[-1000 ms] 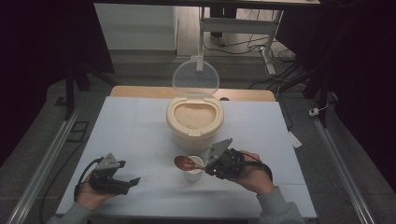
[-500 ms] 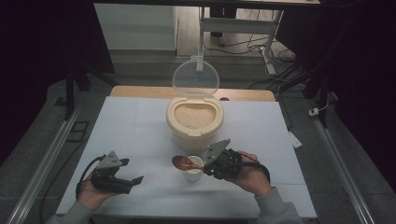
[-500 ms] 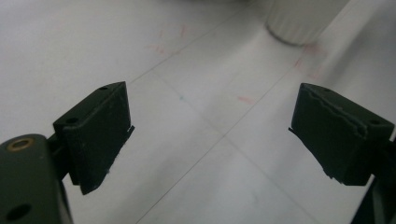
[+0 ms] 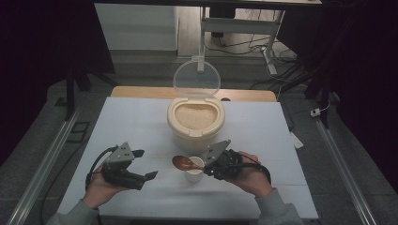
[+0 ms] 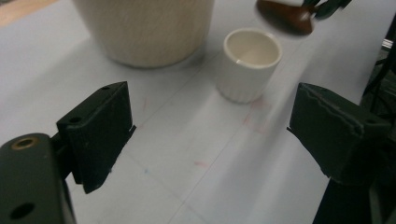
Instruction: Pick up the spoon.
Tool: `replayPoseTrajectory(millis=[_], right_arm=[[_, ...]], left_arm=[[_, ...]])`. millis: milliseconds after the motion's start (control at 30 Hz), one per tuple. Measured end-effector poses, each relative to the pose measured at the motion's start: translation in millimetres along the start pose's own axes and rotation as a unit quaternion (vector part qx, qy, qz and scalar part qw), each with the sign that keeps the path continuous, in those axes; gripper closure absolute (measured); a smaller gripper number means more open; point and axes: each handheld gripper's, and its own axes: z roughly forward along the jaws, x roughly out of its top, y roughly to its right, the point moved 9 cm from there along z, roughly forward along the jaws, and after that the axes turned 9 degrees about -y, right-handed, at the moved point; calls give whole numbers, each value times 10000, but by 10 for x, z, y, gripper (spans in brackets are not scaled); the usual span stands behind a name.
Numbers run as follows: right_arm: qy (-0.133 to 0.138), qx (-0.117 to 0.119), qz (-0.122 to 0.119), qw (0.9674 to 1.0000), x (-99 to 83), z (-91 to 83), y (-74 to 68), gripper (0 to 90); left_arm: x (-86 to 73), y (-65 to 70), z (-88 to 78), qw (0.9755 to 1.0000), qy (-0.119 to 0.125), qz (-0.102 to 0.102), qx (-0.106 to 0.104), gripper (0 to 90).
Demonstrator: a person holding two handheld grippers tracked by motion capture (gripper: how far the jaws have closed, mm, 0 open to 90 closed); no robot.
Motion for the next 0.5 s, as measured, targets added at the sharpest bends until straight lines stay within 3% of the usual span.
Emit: replayPoseTrajectory(millis=[200,500], right_arm=[[29,-24,-46,10000,50,-1,-11,808],[-24,-44,-99,9999,83,33,-29,808]], left_arm=[[178,109,18,9996,4,261,-74,136],[263,198,54,9988,-26,466,-116,148]])
